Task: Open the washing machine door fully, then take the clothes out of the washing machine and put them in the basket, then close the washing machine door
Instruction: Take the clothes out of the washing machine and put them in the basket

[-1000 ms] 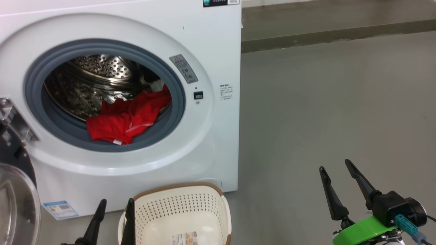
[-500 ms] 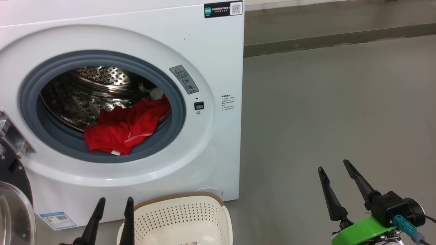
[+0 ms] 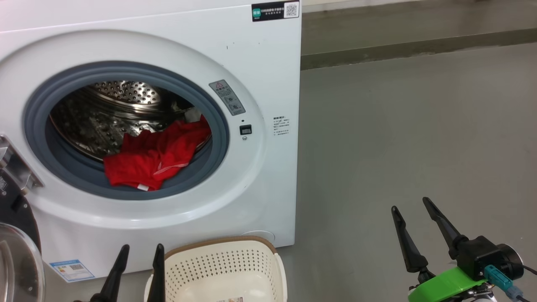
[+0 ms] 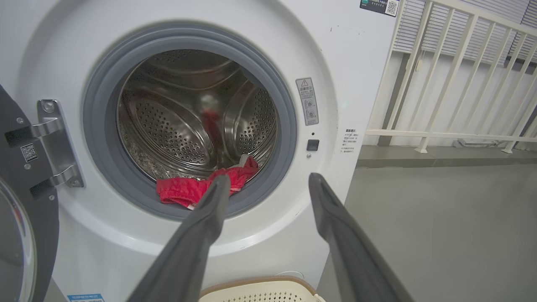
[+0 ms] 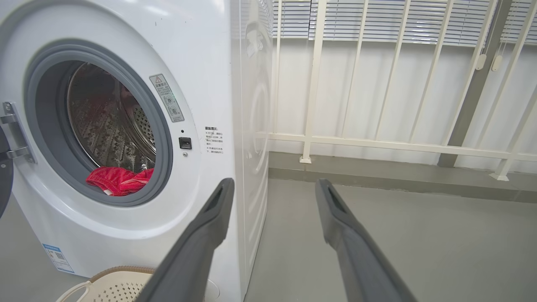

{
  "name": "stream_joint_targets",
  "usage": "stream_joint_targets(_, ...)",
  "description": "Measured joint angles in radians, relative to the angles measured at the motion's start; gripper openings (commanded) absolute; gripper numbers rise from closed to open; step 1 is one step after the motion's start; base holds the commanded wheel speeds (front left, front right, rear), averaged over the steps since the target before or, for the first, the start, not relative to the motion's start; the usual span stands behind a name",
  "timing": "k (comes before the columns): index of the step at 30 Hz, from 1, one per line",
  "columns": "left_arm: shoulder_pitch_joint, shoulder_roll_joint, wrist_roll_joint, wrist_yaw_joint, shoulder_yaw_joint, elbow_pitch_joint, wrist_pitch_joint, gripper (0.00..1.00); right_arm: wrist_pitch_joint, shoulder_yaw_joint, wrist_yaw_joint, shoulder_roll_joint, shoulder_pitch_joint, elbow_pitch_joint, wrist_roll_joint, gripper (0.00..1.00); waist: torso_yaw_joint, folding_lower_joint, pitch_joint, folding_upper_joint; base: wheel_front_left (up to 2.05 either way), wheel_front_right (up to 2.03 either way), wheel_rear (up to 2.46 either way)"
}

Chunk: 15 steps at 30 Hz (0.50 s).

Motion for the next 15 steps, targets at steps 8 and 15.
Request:
stream_joint_targets(8, 0.0, 0.002, 0.0, 0.009, -0.001, 0.009, 0.0, 1.0, 0.0, 0.006, 0.0, -0.002, 0.0, 0.0, 0.0, 1.0, 0.004, 0.0, 0.009, 0.0, 0.0, 0.0, 0.0)
stream_joint_targets(15, -0.018, 0.002, 0.001, 0.023, -0.006, 0.024, 0.0, 1.0, 0.0, 0.012, 0.0, -0.008, -0.001, 0.0, 0.0, 1.0, 0.013, 0.0, 0.025, 0.0, 0.0, 0.0, 0.0)
